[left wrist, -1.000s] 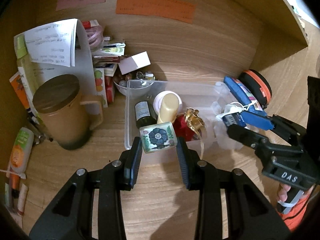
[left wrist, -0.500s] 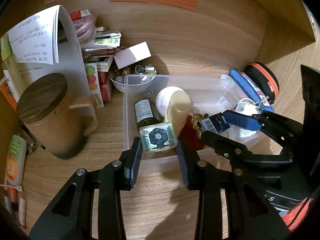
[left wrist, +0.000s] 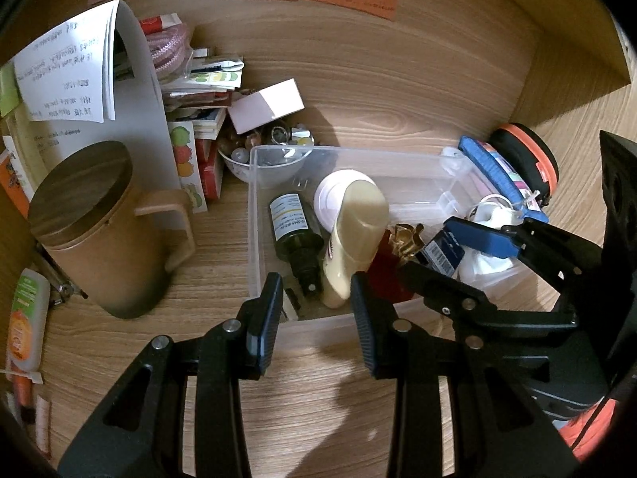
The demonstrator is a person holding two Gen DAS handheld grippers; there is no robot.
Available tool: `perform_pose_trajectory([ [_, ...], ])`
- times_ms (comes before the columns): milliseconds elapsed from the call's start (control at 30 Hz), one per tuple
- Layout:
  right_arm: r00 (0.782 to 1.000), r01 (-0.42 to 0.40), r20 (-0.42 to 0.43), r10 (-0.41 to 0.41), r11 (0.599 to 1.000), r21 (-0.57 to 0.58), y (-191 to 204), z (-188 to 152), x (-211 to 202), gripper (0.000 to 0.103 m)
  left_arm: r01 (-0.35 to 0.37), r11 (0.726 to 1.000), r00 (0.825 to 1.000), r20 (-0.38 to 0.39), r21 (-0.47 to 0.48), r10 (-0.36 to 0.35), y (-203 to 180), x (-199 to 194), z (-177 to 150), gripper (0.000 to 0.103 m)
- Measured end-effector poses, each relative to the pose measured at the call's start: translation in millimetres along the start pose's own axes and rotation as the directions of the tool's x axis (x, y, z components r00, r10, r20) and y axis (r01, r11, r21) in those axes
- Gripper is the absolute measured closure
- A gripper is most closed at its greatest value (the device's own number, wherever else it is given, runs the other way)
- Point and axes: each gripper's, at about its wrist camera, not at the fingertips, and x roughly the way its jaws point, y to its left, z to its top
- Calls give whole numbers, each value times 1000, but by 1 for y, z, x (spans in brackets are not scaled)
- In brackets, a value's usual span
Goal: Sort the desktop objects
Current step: 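Carry both cards over the box and open both grippers to drop them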
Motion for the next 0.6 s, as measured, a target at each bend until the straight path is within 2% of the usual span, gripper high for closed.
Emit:
perform_pose_trajectory([
  [133,1000,6,1,-6,1000,2,-3,1,-1,48,-3,1000,1000,6,-2,3,-1,-2,-1,68],
  [233,1000,21,20,-21,1000,-3,-3,3,-7,44,-12,1000,1000,28,0,12,-2,-9,-2,63],
  [400,997,41,70,-40,999,-12,-4,6,-24,37,-22,1000,998,63,-12,23,0,-22,-1,47],
  [533,993,63,105,-61,998,-13,-6,6,-37,27,-14,1000,996,85,-28,17,0,-32,-1,39],
  [600,990,84,119,-81,996,-17,-6,4,-43,23,-32,999,994,100,-24,34,-2,-38,-1,30],
])
